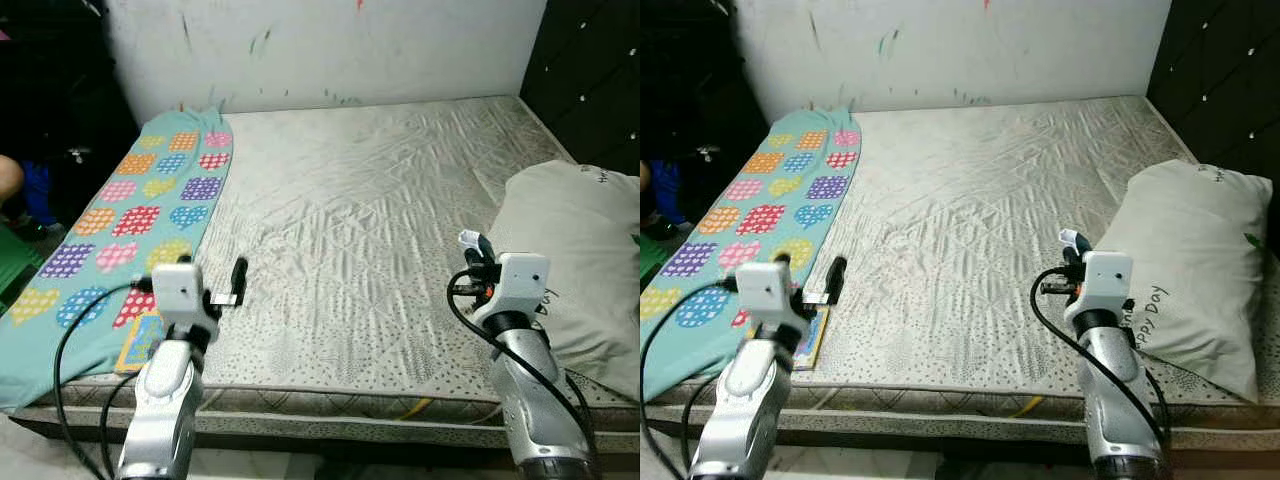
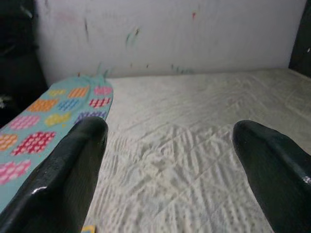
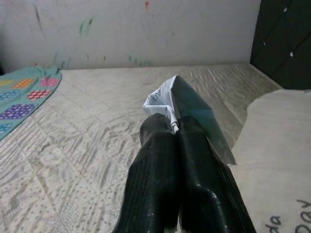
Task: Clean up the room
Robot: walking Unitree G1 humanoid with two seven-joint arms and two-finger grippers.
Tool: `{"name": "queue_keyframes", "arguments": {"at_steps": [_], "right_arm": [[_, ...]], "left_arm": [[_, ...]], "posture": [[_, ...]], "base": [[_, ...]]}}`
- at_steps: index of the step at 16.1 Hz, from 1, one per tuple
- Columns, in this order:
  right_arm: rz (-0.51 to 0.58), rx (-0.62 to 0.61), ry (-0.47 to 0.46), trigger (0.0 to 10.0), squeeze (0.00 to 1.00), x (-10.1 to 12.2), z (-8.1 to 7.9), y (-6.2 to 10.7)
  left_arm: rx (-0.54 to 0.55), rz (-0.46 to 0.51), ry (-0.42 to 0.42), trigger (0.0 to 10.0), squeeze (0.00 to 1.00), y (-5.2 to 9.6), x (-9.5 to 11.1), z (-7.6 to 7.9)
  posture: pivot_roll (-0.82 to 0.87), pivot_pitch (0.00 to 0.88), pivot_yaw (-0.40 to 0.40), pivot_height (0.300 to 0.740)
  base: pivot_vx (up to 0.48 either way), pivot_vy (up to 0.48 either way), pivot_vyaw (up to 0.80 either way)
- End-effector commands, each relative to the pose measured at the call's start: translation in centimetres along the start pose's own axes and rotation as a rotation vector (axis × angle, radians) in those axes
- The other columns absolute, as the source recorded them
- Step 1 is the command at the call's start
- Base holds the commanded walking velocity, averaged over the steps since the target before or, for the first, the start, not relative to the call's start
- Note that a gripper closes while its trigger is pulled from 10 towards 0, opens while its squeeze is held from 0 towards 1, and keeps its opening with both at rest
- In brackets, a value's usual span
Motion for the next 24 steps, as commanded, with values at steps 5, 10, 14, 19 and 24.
{"name": "queue_keyframes", "arguments": {"at_steps": [5,10,14,19,24], "right_arm": [[-0.028,0.001,0.020,10.0,0.00,-0.1,0.6,1.1],[-0.089,0.009,0.063,10.0,0.00,-0.6,2.2,2.5],[-0.072,0.039,0.047,10.0,0.00,-0.2,0.4,1.5],[-0.076,0.031,0.035,10.0,0.00,-0.5,0.5,1.9],[-0.087,0.029,0.024,10.0,0.00,-0.6,0.5,1.8]], "left_arm": [[0.039,-0.028,-0.047,10.0,0.00,1.4,-1.1,-2.6],[0.064,-0.108,-0.106,10.0,0.00,5.5,-3.2,-5.1],[0.040,-0.095,-0.104,10.0,0.00,4.6,-2.5,-4.6],[0.023,-0.083,-0.080,10.0,0.00,4.0,-1.9,-3.6],[0.014,-0.088,-0.033,10.0,0.00,3.9,-1.8,-3.4]], "posture": [[-0.14,0.000,0.065,0.740],[-0.09,0.000,0.028,0.740],[-0.09,0.000,0.051,0.740],[-0.09,0.005,0.060,0.740],[-0.09,0.014,0.058,0.740]], "base": [[0.000,0.000,0.00],[0.000,0.000,0.00],[0.000,0.000,0.00],[0.000,0.000,0.00],[0.000,0.000,0.00]]}}
Point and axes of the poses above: a point about 5 cm out from each wrist's last joint towards the gripper, its own y axis pointing back from the gripper into the wrist, its own x axis along the axis of the wrist's last joint, z = x × y, the point moved 5 cm from there along -y, pointing out of the wrist towards the gripper, and after that the axes turned 15 degrees about -y, right-handed, at the moved point
